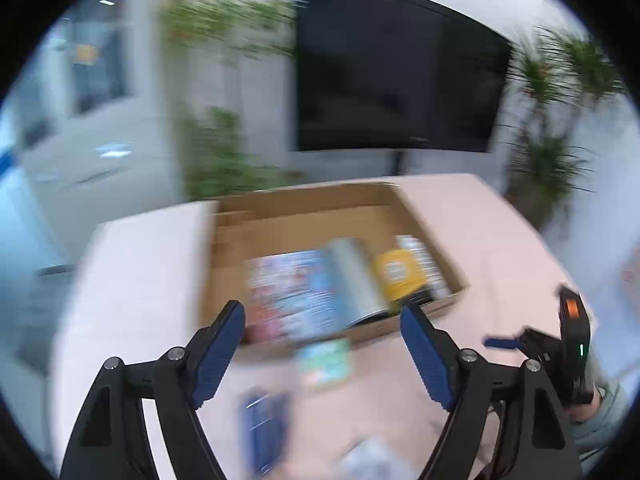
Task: Organize rigid objects
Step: 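Grasp the white plastic stand on the table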
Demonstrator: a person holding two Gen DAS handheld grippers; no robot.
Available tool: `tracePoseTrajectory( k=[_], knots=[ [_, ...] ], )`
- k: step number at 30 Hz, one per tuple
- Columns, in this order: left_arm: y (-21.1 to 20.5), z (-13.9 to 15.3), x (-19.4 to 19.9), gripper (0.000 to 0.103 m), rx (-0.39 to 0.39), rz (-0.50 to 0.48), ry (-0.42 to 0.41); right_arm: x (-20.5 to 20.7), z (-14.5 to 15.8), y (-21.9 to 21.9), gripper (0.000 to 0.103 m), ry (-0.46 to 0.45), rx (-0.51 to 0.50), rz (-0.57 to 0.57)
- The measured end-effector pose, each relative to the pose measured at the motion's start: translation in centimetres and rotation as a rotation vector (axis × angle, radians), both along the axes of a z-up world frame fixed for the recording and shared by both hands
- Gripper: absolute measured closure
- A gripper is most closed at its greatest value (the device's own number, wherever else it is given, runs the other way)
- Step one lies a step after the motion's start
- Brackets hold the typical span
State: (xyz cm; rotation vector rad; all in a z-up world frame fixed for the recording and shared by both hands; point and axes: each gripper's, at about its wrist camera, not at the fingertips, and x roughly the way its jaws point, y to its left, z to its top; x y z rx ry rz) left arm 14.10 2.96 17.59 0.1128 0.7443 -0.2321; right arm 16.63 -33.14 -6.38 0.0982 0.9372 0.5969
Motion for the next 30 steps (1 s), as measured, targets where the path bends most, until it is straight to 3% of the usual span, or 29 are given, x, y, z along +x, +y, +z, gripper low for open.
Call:
tracePoseTrajectory(
  k=[4, 7, 8, 11, 13, 15, 17, 18, 20, 23, 25, 27, 30],
  knots=[
    [5.1, 4.4, -6.3, 0.019, 0.046, 0.176, -0.116, -6.5, -0.6, 6.4, 0.011, -0.018, 0.021, 0.189],
    [7.3, 2.2, -8.3, 0.019, -0.019, 0.207, -0.057, -10.0, -0.7, 10.6, 0.011, -0.056, -0.004, 0.222],
    [6.9, 0.7, -8.3, 0.019, -0.055, 0.185, -0.01, -11.0, -0.9, 11.6, 0.011, -0.043, -0.014, 0.224],
    [5.8, -8.3, -7.8, 0.019, -0.222, 0.085, 0.206, -12.8, -2.8, 14.3, 0.011, -0.036, -0.058, 0.231],
    [4.6, -15.1, -7.1, 0.02, -0.369, 0.051, 0.366, -13.7, -4.7, 15.5, 0.012, -0.047, -0.144, 0.215],
    [3.3, -20.0, -6.8, 0.027, -0.474, 0.033, 0.471, -14.1, -6.1, 16.0, 0.017, -0.004, -0.157, 0.208],
    [1.9, -23.3, -6.1, 0.035, -0.555, 0.02, 0.533, -13.8, -7.0, 16.2, 0.02, -0.011, -0.196, 0.199],
    [1.7, -24.2, -6.1, 0.036, -0.573, 0.022, 0.542, -14.0, -7.3, 16.3, 0.029, -0.038, -0.222, 0.193],
    [1.5, -25.5, -5.9, 0.036, -0.587, 0.012, 0.573, -13.8, -8.0, 16.2, 0.036, -0.021, -0.238, 0.181],
    [0.1, -26.8, -5.5, 0.038, -0.568, -0.025, 0.614, -13.3, -8.0, 15.7, 0.037, 0.016, -0.195, 0.167],
    [-0.4, -26.9, -5.9, 0.045, -0.558, -0.035, 0.625, -12.2, -7.8, 14.5, 0.037, 0.089, -0.08, 0.127],
    [-0.9, -26.8, -5.8, 0.059, -0.547, -0.051, 0.623, -10.5, -8.7, 12.1, 0.038, 0.235, 0.121, 0.075],
    [-1.9, -25.5, -5.2, 0.063, -0.541, -0.065, 0.58, -8.3, -11.0, 8.7, 0.037, 0.431, 0.412, -0.003]
  ],
)
